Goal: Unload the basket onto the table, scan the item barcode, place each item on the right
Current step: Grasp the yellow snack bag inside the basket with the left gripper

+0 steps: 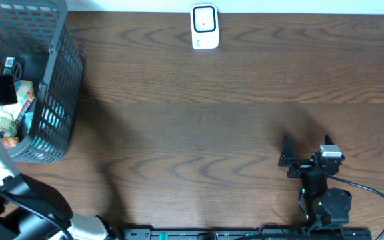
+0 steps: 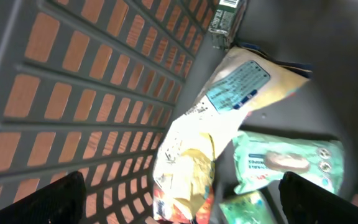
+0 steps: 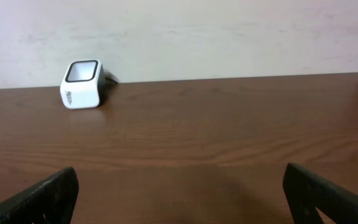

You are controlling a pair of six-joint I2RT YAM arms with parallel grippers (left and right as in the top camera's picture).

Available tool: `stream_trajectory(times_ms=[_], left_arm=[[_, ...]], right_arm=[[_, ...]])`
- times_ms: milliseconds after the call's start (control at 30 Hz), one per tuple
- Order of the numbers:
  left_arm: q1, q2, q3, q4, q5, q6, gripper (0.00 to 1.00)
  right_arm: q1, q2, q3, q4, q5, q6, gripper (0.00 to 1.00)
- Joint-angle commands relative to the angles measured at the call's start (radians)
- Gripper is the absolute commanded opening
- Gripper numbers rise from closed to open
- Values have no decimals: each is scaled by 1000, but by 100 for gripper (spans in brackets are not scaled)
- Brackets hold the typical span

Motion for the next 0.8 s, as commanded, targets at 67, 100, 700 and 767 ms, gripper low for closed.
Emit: stream_trajectory(times_ms=[67,100,700,767], left_arm=[[5,64,-2,18,-28,109,98],[5,79,-2,16,-28,141,98],[5,315,-2,105,-99,323,98],[5,344,-2,123,-99,323,98]], right_arm=[[-9,-2,-2,-3,-2,-8,99],[-9,-1,-2,-3,-2,-8,99],[-9,-2,-2,-3,-2,-8,99],[-9,-2,-2,-3,-2,-8,99]])
